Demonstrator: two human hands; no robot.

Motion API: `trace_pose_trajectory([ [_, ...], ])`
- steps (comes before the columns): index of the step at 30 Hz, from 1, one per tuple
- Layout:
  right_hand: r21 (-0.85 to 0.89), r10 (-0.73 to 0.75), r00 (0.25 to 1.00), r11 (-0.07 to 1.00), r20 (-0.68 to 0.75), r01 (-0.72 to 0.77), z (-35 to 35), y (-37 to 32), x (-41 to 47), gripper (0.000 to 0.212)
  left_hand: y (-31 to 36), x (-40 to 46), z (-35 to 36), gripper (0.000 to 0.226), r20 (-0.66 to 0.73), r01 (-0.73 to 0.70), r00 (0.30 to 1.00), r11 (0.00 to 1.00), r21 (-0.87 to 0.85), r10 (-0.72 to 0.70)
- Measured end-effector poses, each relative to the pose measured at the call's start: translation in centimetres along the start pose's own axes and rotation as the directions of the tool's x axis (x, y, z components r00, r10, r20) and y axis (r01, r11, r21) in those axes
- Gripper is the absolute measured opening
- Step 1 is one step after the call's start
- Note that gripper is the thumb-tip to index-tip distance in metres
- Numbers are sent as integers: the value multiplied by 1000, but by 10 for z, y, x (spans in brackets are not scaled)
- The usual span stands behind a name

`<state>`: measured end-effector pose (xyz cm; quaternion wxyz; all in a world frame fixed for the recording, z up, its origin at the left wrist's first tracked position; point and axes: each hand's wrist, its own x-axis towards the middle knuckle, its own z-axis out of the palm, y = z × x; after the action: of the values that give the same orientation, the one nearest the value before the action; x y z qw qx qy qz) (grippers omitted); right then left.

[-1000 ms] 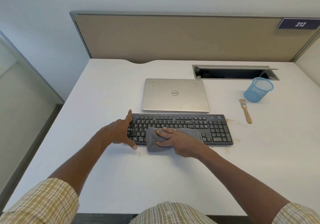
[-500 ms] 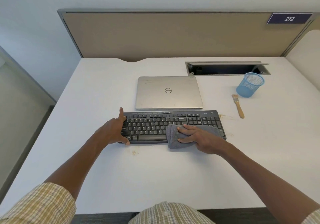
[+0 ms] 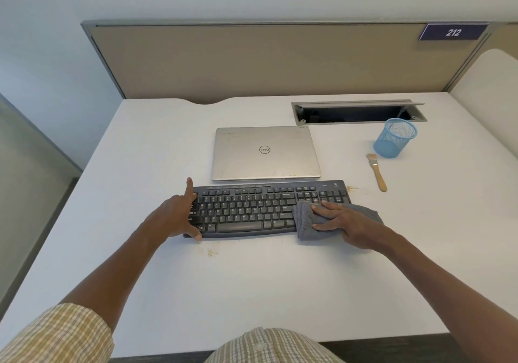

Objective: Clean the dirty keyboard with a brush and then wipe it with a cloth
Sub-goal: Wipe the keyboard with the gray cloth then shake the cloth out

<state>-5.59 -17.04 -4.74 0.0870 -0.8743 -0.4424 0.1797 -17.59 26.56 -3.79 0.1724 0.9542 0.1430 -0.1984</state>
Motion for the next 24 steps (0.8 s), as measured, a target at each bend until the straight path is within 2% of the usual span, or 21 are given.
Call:
trace_pose_trajectory([
  [2,46,100,995,994,-10,-99,-6,8,-6,76,0,0,1,160,-7,-2,1000,1000,2,2],
  [5,302,301,936,923,-180,-238,-23,17,-12,79,0,1,2,160,-14,1,1000,1000,5,-1],
  [8,430,532,800,813,-277,-392,-44,6,-8,61,2,0,1,160,-11,4,1000,1000,18,-4],
  [12,521,766,592,622,-249,-585,-42,-4,16,18,6,-1,0,159,-22,-31,999,999,37,32],
  [14,497,812,537,571,-227,-654,-31,-11,30,18,7,-2,-1,159,-22,-36,999,998,52,38],
  [16,366,799,537,602,-271,-710,-14,-14,44,39,6,0,-2,158,-9,-29,1000,999,44,30],
  [19,158,738,607,664,-294,-731,11,-21,60,58,6,2,-3,158,14,-1,1000,1000,28,0],
  [21,137,716,626,685,-310,-716,24,-28,67,60,6,3,-2,158,16,8,1000,1000,19,-8],
  [24,140,718,607,677,-340,-722,29,-35,75,64,4,1,-1,157,7,22,1000,1000,-11,-22],
])
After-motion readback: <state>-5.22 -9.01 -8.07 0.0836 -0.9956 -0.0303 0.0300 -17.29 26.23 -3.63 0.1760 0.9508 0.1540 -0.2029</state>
